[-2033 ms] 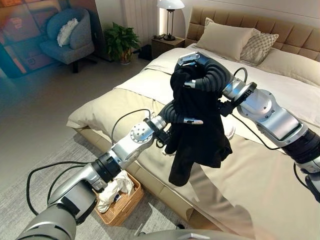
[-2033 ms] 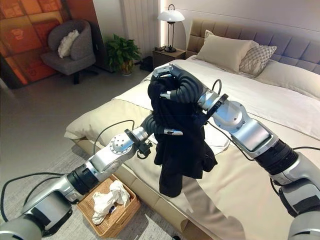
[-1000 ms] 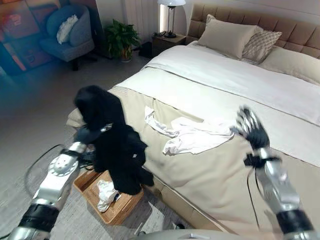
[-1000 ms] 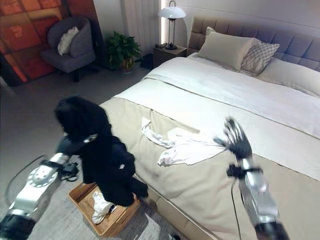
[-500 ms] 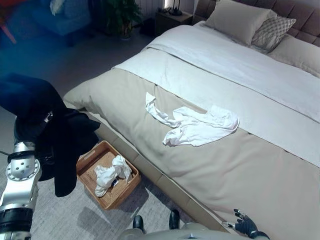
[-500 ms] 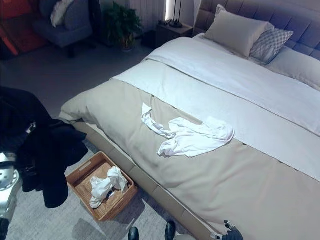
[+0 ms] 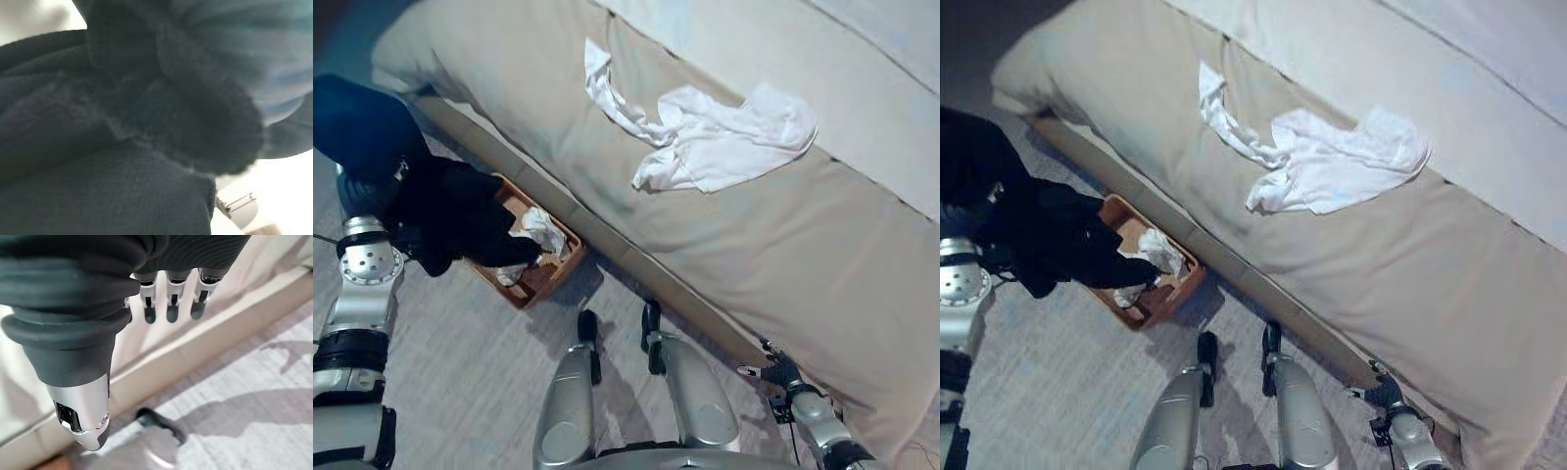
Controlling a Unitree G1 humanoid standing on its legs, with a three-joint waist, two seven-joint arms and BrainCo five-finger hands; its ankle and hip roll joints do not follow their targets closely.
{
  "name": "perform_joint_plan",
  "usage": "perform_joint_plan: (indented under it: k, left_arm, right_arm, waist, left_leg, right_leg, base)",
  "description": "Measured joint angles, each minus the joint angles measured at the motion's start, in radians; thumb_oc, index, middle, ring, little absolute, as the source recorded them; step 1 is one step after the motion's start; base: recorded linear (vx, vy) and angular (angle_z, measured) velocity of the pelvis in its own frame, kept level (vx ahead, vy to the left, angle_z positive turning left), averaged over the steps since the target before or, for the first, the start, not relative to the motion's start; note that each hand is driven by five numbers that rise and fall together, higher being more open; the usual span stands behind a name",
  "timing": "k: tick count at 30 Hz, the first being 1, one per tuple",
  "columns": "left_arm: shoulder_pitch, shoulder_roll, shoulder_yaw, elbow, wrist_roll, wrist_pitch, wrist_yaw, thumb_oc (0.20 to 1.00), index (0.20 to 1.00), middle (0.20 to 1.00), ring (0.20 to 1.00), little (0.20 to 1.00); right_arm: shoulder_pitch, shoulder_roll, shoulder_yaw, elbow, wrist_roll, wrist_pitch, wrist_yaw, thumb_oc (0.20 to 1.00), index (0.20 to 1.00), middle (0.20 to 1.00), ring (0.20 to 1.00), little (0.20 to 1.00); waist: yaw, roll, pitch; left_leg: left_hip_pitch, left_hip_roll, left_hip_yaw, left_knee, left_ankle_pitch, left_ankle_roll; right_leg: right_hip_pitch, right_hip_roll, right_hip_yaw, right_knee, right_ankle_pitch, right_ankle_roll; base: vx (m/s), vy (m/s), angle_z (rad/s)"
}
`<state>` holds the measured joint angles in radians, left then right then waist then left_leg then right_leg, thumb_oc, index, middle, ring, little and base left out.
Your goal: Pick up clothes into the bucket
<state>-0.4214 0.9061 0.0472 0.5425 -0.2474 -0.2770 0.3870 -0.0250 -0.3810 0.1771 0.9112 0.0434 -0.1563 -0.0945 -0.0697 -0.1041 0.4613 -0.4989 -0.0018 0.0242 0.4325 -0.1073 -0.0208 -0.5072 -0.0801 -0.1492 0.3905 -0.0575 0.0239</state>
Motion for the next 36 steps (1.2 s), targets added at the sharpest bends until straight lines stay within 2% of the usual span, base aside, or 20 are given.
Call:
perform_joint_plan:
  k: [5,12,15,22,23,24,29,36]
  left_arm:
    - [-0.088,0.022,-0.062,0.053,0.000,0.002,0.030,0.200,0.200,0.200,0.200,0.200]
    - [-0.198,0.034,-0.174,0.115,-0.003,0.006,0.062,0.200,0.200,0.200,0.200,0.200]
    - [-0.236,0.032,-0.200,0.161,-0.006,0.008,0.069,0.200,0.200,0.200,0.200,0.200]
    - [-0.311,0.033,-0.238,0.189,-0.045,0.008,0.089,0.200,0.200,0.200,0.200,0.200]
    - [-0.318,0.033,-0.241,0.192,-0.051,0.008,0.090,0.846,0.846,0.846,0.846,0.846]
    - [-0.318,0.033,-0.243,0.193,-0.051,0.008,0.090,1.000,1.000,1.000,1.000,1.000]
    - [-0.374,0.011,-0.299,0.265,-0.052,0.022,0.094,1.000,1.000,1.000,1.000,1.000]
    - [-0.372,-0.040,-0.258,0.312,-0.153,0.026,0.100,1.000,1.000,1.000,1.000,1.000]
  right_arm:
    - [-0.011,-0.005,0.033,-0.007,0.018,-0.018,-0.024,1.000,1.000,1.000,1.000,1.000]
    - [-0.058,-0.015,0.033,-0.064,0.070,-0.056,-0.078,1.000,1.000,1.000,1.000,1.000]
    - [-0.071,-0.015,0.033,-0.076,0.089,-0.065,-0.092,1.000,1.000,1.000,1.000,1.000]
    - [-0.071,-0.014,0.054,-0.080,0.128,-0.081,-0.125,1.000,1.000,1.000,1.000,1.000]
    - [-0.072,-0.013,0.058,-0.079,0.128,-0.081,-0.127,1.000,1.000,1.000,1.000,1.000]
    - [-0.071,-0.012,0.059,-0.079,0.129,-0.081,-0.128,1.000,1.000,1.000,1.000,1.000]
    - [-0.072,-0.005,0.074,-0.077,0.148,-0.084,-0.135,1.000,1.000,1.000,1.000,1.000]
    - [-0.072,0.020,0.102,-0.077,0.164,-0.084,-0.135,1.000,1.000,1.000,1.000,1.000]
  waist:
    - [-0.004,-0.022,0.036]
    - [-0.034,-0.057,0.056]
    - [-0.048,-0.062,0.059]
    - [-0.052,-0.062,0.059]
    - [-0.053,-0.062,0.059]
    - [-0.053,-0.062,0.059]
    - [-0.056,-0.063,0.058]
    - [-0.058,-0.063,0.058]
  left_leg:
    - [-0.157,0.003,-0.030,0.136,-0.043,0.000]
    - [-0.382,0.006,-0.054,0.266,-0.056,0.008]
    - [-0.438,0.005,-0.056,0.304,-0.060,0.011]
    - [-0.536,-0.001,-0.056,0.365,-0.079,0.025]
    - [-0.550,-0.002,-0.056,0.373,-0.079,0.026]
    - [-0.554,-0.002,-0.056,0.375,-0.079,0.027]
    - [-0.575,-0.005,-0.057,0.386,-0.085,0.041]
    - [-0.576,-0.005,-0.051,0.381,-0.085,0.046]
  right_leg:
    - [-0.140,-0.003,-0.011,0.115,-0.044,-0.008]
    - [-0.331,-0.008,-0.035,0.206,-0.045,-0.015]
    - [-0.379,-0.012,-0.036,0.233,-0.045,-0.015]
    - [-0.468,-0.022,-0.036,0.275,-0.053,-0.008]
    - [-0.480,-0.023,-0.036,0.280,-0.052,-0.008]
    - [-0.483,-0.024,-0.036,0.281,-0.052,-0.008]
    - [-0.495,-0.027,-0.037,0.278,-0.051,-0.005]
    - [-0.493,-0.026,-0.036,0.260,-0.039,0.005]
  base:
    - [0.01,-0.020,0.08]
    - [-0.03,0.019,0.06]
    - [-0.01,0.036,-0.02]
    - [0.00,0.019,-0.02]
    - [0.00,0.000,0.00]
    - [0.00,0.000,0.00]
    - [0.00,0.007,0.00]
    - [0.00,0.005,-0.01]
